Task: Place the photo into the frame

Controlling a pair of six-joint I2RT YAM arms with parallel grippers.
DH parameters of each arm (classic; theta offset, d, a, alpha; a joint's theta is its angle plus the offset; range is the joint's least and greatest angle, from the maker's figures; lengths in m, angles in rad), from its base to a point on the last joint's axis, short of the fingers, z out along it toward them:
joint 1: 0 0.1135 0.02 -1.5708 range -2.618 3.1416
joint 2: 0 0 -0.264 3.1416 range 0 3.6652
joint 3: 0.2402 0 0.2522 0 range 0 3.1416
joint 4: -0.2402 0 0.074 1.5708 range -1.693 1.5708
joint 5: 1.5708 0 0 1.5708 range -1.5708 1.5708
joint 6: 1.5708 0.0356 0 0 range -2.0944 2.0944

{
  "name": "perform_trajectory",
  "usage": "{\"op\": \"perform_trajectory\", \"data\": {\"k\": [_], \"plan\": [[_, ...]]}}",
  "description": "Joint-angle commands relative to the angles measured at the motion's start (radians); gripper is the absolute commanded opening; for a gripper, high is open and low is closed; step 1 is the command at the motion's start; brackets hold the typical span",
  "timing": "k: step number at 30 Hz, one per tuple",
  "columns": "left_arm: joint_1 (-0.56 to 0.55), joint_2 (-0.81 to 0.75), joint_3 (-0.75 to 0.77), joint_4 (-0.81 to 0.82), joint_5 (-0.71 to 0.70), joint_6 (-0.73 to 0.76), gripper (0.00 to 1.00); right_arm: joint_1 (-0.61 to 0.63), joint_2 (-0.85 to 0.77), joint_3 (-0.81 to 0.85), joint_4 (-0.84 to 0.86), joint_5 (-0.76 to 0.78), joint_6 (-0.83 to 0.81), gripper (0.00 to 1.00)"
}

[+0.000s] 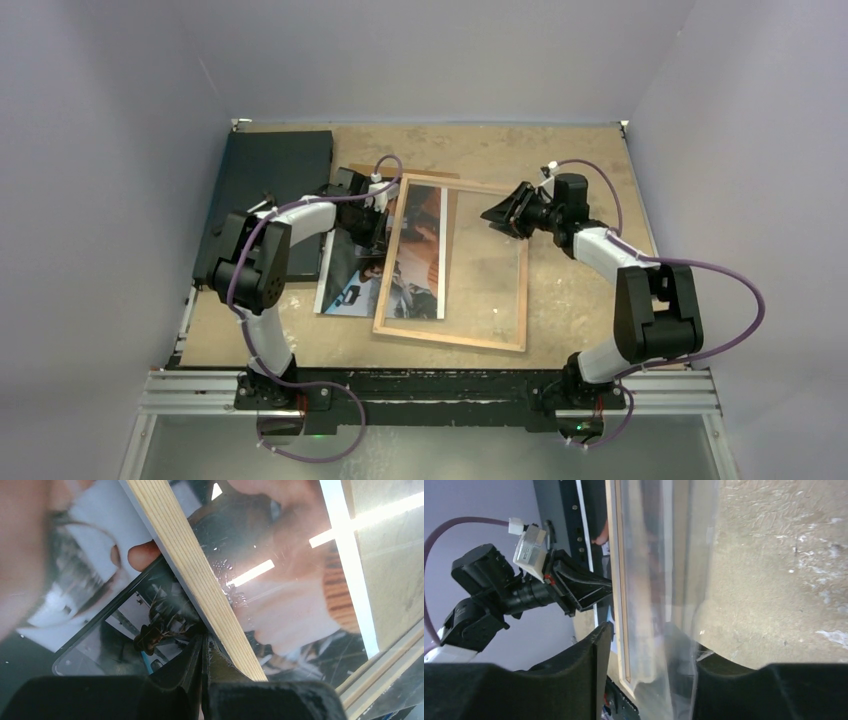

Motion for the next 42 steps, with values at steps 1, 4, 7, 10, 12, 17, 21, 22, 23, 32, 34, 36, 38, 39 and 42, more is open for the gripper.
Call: {"op": "perform_trajectory", "data": {"k": [1,4,7,10,12,17,21,22,23,32,34,36,38,39,42], "plan": [[-0.01,-0.021,-0.011,0.031,0.038,0.004,0.0,0.006,-0.016,0.06,-0.137,0.07,-0.107,0.51],[-0.011,-0.022,-0.01,0.029,0.038,0.007,0.0,0.007,-0.015,0.072,-0.179,0.101,-0.133,0.66],[-0.01,-0.025,-0.012,0.026,0.038,0.008,0.0,0.009,-0.013,0.113,-0.253,0.142,-0.179,0.96],[-0.009,-0.025,-0.013,0.029,0.038,0.007,0.0,0.013,-0.019,0.164,-0.346,0.193,-0.235,0.99],[-0.009,-0.025,-0.016,0.034,0.04,0.003,0.0,0.013,-0.028,0.192,-0.384,0.229,-0.257,0.99],[-0.008,-0.023,-0.014,0.037,0.044,-0.003,0.0,0.013,-0.016,0.234,-0.451,0.284,-0.304,0.99],[-0.008,-0.025,-0.01,0.035,0.044,-0.002,0.0,0.015,-0.01,0.228,-0.462,0.315,-0.328,0.99],[-0.009,-0.025,-0.011,0.035,0.045,-0.003,0.0,0.015,-0.009,0.224,-0.46,0.322,-0.331,0.99],[-0.009,-0.025,-0.01,0.035,0.047,-0.003,0.0,0.015,-0.003,0.221,-0.457,0.321,-0.333,0.99],[-0.008,-0.026,-0.013,0.036,0.048,-0.005,0.0,0.02,0.049,0.245,-0.481,0.369,-0.36,0.99],[-0.008,-0.024,-0.014,0.036,0.047,-0.004,0.0,0.024,0.059,0.243,-0.482,0.381,-0.364,0.99],[-0.008,-0.022,-0.013,0.035,0.047,-0.004,0.0,0.03,0.064,0.236,-0.48,0.397,-0.366,0.99],[-0.009,-0.021,-0.012,0.034,0.047,-0.003,0.0,0.038,0.066,0.232,-0.475,0.408,-0.363,0.99],[-0.009,-0.022,-0.013,0.033,0.047,-0.003,0.0,0.042,0.069,0.232,-0.474,0.414,-0.363,0.99],[-0.009,-0.019,-0.011,0.033,0.047,-0.001,0.0,0.055,0.077,0.237,-0.47,0.424,-0.358,0.99]]}}
